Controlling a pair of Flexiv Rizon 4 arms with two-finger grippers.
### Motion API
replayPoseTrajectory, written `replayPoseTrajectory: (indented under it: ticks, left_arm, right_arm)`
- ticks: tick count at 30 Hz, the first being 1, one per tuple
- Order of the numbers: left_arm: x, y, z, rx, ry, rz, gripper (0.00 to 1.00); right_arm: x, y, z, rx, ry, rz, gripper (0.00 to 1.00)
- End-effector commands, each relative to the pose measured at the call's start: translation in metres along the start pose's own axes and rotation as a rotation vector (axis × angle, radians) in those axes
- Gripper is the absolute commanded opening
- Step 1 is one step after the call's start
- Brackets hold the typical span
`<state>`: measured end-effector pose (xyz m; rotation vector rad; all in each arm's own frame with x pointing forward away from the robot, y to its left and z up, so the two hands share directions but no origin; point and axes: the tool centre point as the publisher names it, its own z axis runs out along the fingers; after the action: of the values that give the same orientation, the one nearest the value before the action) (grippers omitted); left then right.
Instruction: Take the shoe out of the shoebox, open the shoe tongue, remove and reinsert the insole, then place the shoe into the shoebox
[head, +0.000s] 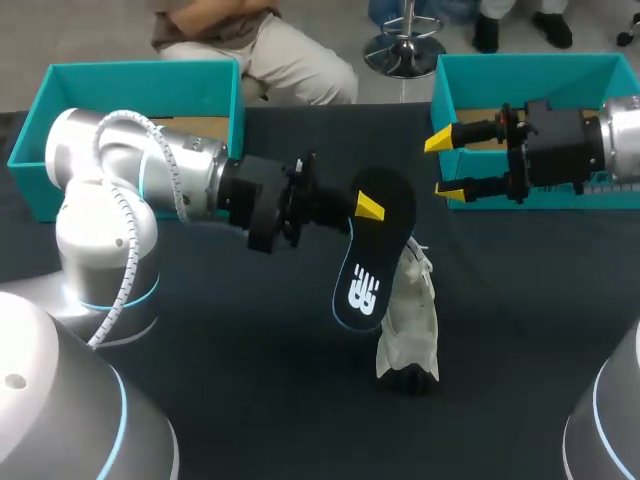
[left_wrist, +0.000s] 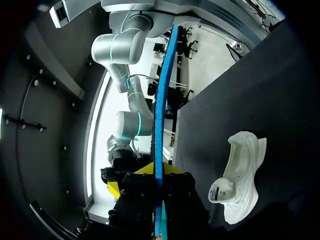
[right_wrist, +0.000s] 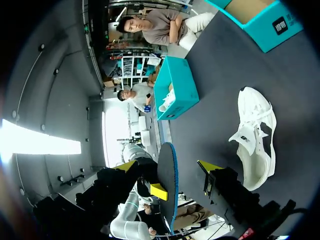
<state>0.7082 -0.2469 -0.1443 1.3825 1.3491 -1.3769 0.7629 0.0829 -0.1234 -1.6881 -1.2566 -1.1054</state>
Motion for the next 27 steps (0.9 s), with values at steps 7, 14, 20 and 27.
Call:
replayPoseTrajectory:
  ticks: [7, 14, 20, 27]
  left_arm:
    - [0.004, -0.006, -0.009, -0.012, 0.011, -0.002, 0.00]
    - [0.006, -0.002, -0.009, -0.018, 0.010, -0.010, 0.00]
    - [0.003, 0.001, -0.010, -0.021, 0.009, -0.009, 0.00]
    - [0.003, 0.002, -0.008, -0.017, 0.009, -0.008, 0.00]
  right_arm:
    - [0.018, -0.010, -0.055, -0.135, -0.208, -0.032, 1.00]
    - [0.024, -0.004, -0.070, -0.178, -0.446, -0.077, 1.00]
    - [0.032, 0.001, -0.074, -0.161, -0.572, -0.069, 1.00]
    - [0.031, 0.003, -0.075, -0.167, -0.612, -0.032, 1.00]
